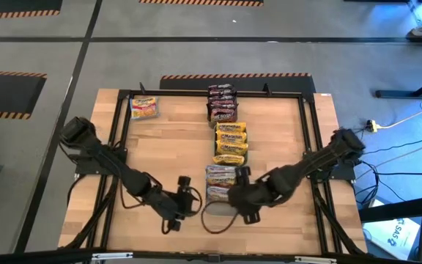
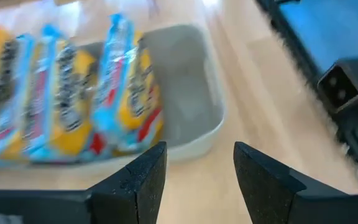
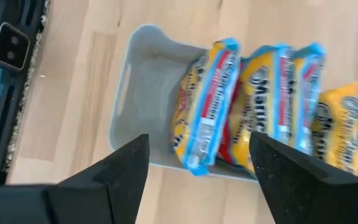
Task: Sort Maruchan noodles
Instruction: Put the blue noodle pack into the gray bin
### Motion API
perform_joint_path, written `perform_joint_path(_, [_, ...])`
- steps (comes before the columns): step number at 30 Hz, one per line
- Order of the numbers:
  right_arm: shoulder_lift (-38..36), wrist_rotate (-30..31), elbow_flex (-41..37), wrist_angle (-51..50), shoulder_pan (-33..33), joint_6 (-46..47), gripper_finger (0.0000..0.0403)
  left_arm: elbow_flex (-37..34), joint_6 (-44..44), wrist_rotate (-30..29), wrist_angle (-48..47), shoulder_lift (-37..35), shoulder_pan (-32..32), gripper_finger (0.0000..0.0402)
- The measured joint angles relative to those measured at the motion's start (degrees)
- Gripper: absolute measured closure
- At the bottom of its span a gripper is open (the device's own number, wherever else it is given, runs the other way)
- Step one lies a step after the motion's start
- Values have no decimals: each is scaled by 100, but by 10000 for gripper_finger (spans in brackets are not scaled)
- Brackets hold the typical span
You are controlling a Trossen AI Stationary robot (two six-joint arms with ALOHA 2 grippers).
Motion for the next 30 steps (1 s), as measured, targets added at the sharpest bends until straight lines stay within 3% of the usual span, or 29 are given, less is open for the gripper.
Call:
perform_joint_path(7, [-1557, 522, -2105, 1675, -102, 67, 141, -30, 18, 38, -1841, -942, 804, 220])
perform_joint_path(12, [-2740, 523, -3962, 3811, -338, 144, 141, -678, 57, 380, -2081, -1850, 1781, 220])
perform_joint_path(16, [-3207, 522, -4982, 5371, -418, 498, 141, -1328, -163, 435, -2106, -2690, 2764, 220])
perform_joint_path(23, [-3105, 587, -5627, 6712, -409, 972, 141, -1631, -235, 236, -2136, -3364, 3909, 220])
perform_joint_path(30, [-2751, 930, -5656, 7033, -409, 635, 141, -1629, -138, 12, -2473, -2998, 5369, 220])
